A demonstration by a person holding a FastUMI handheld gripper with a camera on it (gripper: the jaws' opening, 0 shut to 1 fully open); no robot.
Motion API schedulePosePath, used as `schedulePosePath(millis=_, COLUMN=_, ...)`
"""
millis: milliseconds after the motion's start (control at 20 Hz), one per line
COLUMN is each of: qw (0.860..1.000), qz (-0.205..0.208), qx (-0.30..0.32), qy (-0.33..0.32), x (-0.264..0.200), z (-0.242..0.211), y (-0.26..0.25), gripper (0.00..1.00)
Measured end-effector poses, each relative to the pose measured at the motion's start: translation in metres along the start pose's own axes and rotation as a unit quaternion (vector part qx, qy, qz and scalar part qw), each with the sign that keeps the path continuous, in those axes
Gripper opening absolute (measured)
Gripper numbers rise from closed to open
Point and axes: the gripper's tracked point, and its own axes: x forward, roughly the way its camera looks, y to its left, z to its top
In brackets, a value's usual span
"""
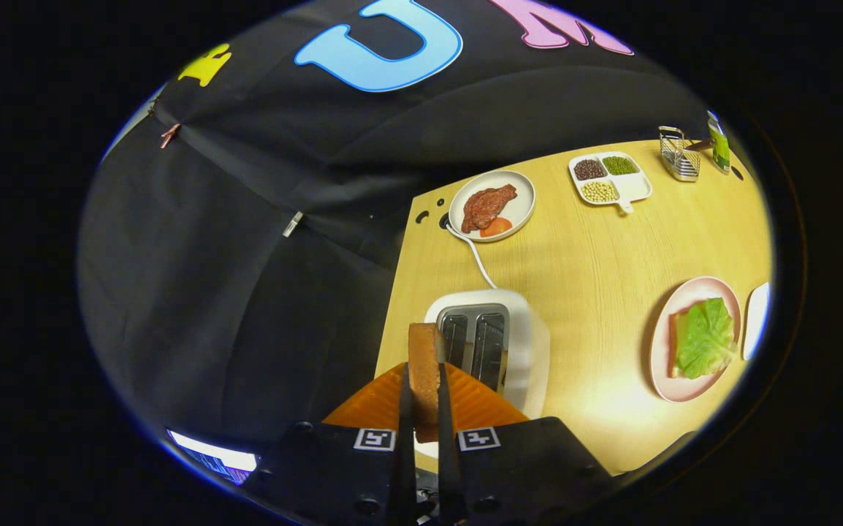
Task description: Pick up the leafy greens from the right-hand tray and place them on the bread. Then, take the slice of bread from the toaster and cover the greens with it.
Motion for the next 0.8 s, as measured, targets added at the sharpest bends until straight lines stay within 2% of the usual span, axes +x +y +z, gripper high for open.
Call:
schedulePosePath(millis=200, qw=1.000, qz=0.022, qx=0.005, qy=-0.008, x=-0.027, z=0.007, y=0.003, gripper=0.17)
schedulePosePath(millis=400, qw=0.999, qz=0.033, qx=0.003, qy=-0.020, x=-0.064, z=0.019, y=-0.014, gripper=0.17)
schedulePosePath(millis=800, qw=0.998, qz=-0.016, qx=-0.022, qy=-0.061, x=-0.139, z=0.044, y=-0.109, gripper=0.16)
